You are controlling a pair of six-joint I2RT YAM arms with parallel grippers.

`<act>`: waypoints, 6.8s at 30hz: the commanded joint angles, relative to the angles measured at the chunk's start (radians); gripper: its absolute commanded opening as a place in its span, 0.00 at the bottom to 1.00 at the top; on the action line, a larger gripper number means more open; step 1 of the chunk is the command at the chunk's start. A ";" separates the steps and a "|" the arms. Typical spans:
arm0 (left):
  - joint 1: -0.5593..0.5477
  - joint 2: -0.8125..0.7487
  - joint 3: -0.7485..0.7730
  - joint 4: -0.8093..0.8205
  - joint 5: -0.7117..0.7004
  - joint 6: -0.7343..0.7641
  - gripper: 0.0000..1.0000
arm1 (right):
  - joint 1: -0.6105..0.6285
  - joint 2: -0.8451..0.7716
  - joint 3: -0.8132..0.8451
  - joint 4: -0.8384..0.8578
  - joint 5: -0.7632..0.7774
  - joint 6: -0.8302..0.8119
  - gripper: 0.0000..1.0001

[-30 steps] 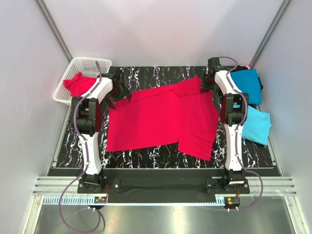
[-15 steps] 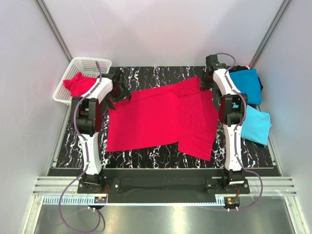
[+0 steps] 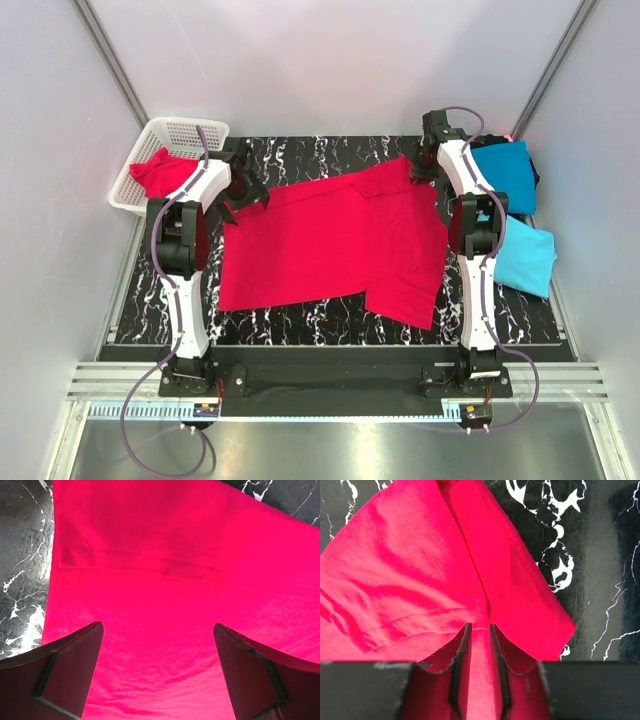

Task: Fold and stack the t-shirts
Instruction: Fold the tshirt

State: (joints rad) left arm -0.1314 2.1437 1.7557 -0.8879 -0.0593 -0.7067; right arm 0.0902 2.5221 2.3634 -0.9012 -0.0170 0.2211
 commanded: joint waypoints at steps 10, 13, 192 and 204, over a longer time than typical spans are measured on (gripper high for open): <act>0.006 -0.057 -0.012 0.023 -0.011 0.012 0.99 | 0.009 0.056 0.063 -0.024 0.003 0.017 0.30; 0.006 -0.059 -0.012 0.023 -0.011 0.012 0.99 | 0.009 0.060 0.073 -0.022 0.011 0.018 0.22; -0.007 -0.039 0.071 -0.003 -0.478 -0.034 0.00 | 0.069 -0.160 -0.110 -0.018 0.094 -0.005 0.00; -0.020 -0.079 0.024 0.000 -0.467 -0.031 0.00 | 0.069 -0.252 -0.253 0.027 0.196 0.055 0.00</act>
State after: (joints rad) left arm -0.1482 2.1342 1.7889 -0.8951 -0.5007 -0.7506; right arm 0.1509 2.3730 2.1216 -0.9096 0.1299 0.2481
